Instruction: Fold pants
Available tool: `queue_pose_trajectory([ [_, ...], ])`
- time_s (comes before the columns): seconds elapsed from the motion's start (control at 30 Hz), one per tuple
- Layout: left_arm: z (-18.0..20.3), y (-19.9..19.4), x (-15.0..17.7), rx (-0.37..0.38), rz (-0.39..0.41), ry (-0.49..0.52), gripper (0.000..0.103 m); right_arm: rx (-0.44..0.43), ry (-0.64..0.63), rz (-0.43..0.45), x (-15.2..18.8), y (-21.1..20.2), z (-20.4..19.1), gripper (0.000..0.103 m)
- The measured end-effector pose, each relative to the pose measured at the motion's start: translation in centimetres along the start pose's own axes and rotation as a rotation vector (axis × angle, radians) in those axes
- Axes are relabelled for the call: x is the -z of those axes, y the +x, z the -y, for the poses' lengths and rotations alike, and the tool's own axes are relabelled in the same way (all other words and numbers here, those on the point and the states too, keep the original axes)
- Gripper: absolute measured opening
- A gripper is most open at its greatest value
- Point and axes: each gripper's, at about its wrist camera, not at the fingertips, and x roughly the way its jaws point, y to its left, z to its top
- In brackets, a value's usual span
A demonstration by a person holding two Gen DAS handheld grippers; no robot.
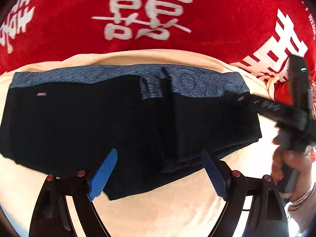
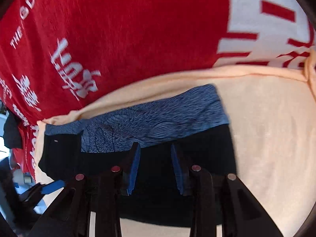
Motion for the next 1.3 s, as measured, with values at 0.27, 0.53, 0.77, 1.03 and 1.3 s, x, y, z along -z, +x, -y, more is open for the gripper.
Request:
queue_pose_trajectory([
  [0.27, -5.3, 0.1, 0.2, -0.117, -0.018, -0.093, 0.087, -0.068, -0.159, -0.066, 5.4, 2.2, -7.7, 0.038],
  [0.53, -9.1, 0.1, 1.3, -0.165, -0.018, -0.135, 0.087, -0.063, -0.178, -0.064, 4.1, 1.5, -9.3, 0.048],
  [0.77, -11.3, -0.6, 2.0, -0.158, 0.004, -0.169, 0.087, 0.070, -0.267, -0.124, 4.3, 3.2, -10.9, 0.029],
  [1.03, -12.6, -0.3, 2.3, -0.156, 0.005, -0.239, 0.087, 0.102, -0.364, -0.139, 5.6, 2.9, -12.5, 0.032],
  [1.3, -13.8, -0.6, 2.7, -0.161, 0.007, -0.237, 0.087, -0.120, -0.125, -0.136, 8.2, -2.7, -9.0, 0.045],
])
